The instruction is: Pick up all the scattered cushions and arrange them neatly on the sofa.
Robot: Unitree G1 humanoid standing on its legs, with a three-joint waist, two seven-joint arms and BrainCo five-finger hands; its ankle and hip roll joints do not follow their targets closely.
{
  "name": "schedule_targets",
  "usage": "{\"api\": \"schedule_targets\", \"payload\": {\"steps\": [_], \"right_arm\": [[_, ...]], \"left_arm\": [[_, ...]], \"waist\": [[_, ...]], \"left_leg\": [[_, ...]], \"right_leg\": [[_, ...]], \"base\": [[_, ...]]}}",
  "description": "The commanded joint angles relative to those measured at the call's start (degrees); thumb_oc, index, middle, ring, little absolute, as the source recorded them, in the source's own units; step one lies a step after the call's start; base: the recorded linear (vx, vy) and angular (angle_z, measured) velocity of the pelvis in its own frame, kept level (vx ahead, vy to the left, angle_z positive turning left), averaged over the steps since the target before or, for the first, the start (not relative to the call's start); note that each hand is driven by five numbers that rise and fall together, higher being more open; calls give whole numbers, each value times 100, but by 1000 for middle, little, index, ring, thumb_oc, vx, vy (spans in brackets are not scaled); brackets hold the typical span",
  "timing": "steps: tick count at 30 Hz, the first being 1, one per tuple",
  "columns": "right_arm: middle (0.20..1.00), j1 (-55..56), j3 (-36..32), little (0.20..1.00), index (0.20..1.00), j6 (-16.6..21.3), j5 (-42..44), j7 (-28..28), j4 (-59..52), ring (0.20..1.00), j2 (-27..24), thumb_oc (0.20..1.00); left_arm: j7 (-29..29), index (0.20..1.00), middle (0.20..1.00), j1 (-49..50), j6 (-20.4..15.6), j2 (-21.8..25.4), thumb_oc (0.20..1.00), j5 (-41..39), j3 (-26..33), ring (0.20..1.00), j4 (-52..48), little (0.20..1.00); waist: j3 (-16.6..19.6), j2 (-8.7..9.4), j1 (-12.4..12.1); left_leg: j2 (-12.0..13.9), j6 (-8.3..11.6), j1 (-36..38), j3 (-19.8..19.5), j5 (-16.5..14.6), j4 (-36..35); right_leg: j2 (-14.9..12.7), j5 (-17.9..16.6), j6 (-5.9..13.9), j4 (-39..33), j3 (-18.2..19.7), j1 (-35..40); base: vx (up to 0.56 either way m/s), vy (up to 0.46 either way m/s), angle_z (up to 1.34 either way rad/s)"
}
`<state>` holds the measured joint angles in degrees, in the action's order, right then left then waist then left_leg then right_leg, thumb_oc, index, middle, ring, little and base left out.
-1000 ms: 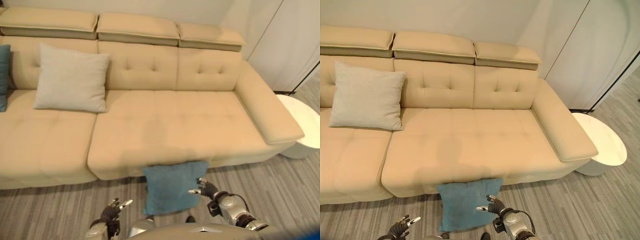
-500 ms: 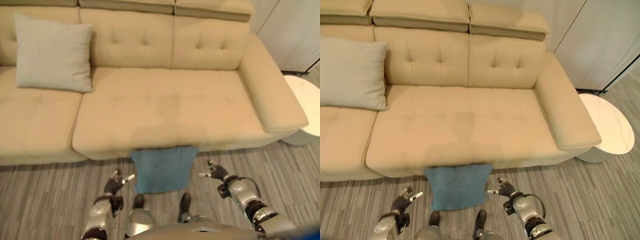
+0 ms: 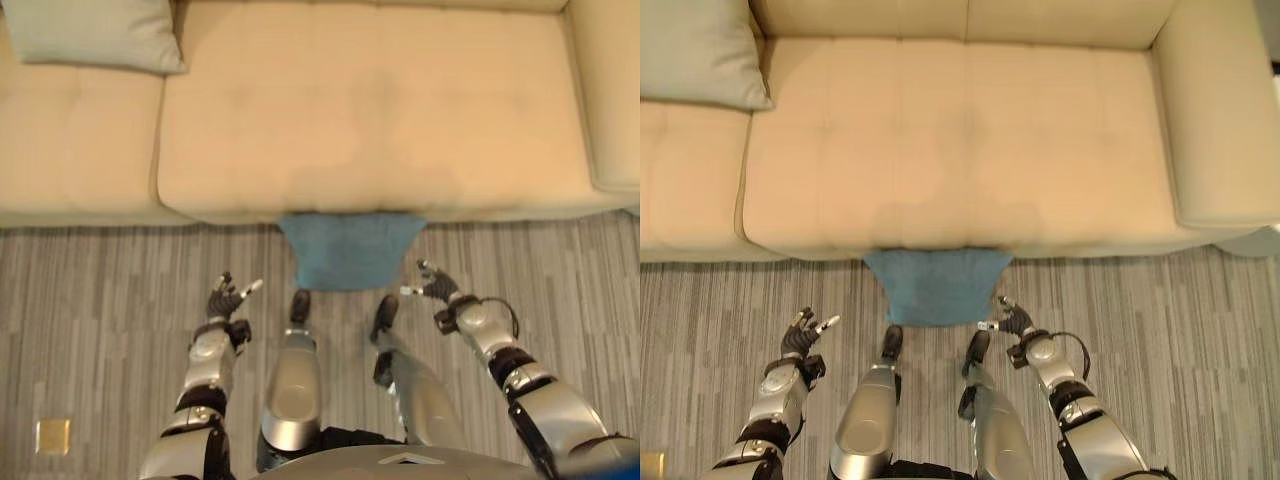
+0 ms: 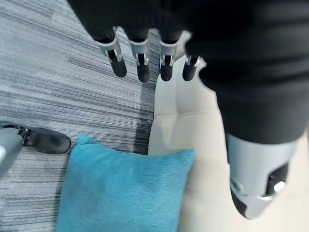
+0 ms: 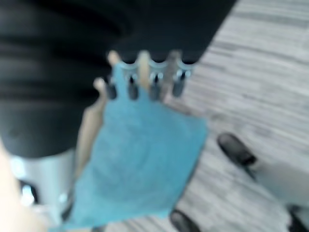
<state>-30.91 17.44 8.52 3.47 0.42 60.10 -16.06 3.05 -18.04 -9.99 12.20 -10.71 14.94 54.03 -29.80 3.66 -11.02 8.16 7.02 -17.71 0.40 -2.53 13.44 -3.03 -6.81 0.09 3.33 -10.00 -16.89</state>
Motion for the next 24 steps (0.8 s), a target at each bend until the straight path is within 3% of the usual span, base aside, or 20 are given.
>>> {"api": "schedule_targets", "payload": {"steps": [1, 6, 12, 14, 24], "right_arm": [[1000, -386, 4, 1000, 1000, 192, 174, -406, -591, 1000, -435, 1000], [1000, -1149, -189, 1000, 1000, 159, 144, -914, -591, 1000, -870, 1000], [1000, -1669, -174, 1000, 1000, 292, 269, -983, -444, 1000, -1165, 1000], [1000, -1973, -87, 1000, 1000, 315, 302, -1057, -340, 1000, -1304, 1000], [1000, -3033, 516, 1000, 1000, 217, 517, -842, 214, 1000, -1492, 1000]], "left_arm": [[242, 1000, 1000, 46, -39, 261, 1000, -59, -83, 1000, -1, 1000], [298, 1000, 1000, -261, 3, 408, 1000, -23, -112, 1000, -171, 1000], [415, 1000, 1000, -605, 43, 627, 1000, -99, -81, 1000, -277, 1000], [465, 1000, 1000, -1009, 81, 727, 1000, -97, -162, 1000, -175, 1000], [481, 1000, 1000, -2306, 224, 1136, 1000, -119, -694, 1000, -132, 1000]], "waist": [[1, -40, 182], [1, -165, 495], [1, -280, 614], [1, -318, 718], [1, -291, 754]], "left_leg": [[149, 313, -691, -403, 1030, 402], [166, 355, -1677, -668, 1025, 944], [120, 362, -2493, -943, 929, 1347], [40, 407, -2801, -1085, 914, 1412], [-143, 648, -3729, -1651, 869, 1596]], "right_leg": [[-763, -255, 404, 762, 340, -310], [-788, -278, 413, 1059, 417, -1039], [-769, -265, 441, 1360, 452, -1723], [-768, -257, 476, 1532, 644, -2115], [-769, -356, 751, 2001, 1061, -3220]], "base": [[-106, 22, 20], [-68, 43, 6], [-18, 16, -1], [-6, 47, 15], [0, 20, 8]]}}
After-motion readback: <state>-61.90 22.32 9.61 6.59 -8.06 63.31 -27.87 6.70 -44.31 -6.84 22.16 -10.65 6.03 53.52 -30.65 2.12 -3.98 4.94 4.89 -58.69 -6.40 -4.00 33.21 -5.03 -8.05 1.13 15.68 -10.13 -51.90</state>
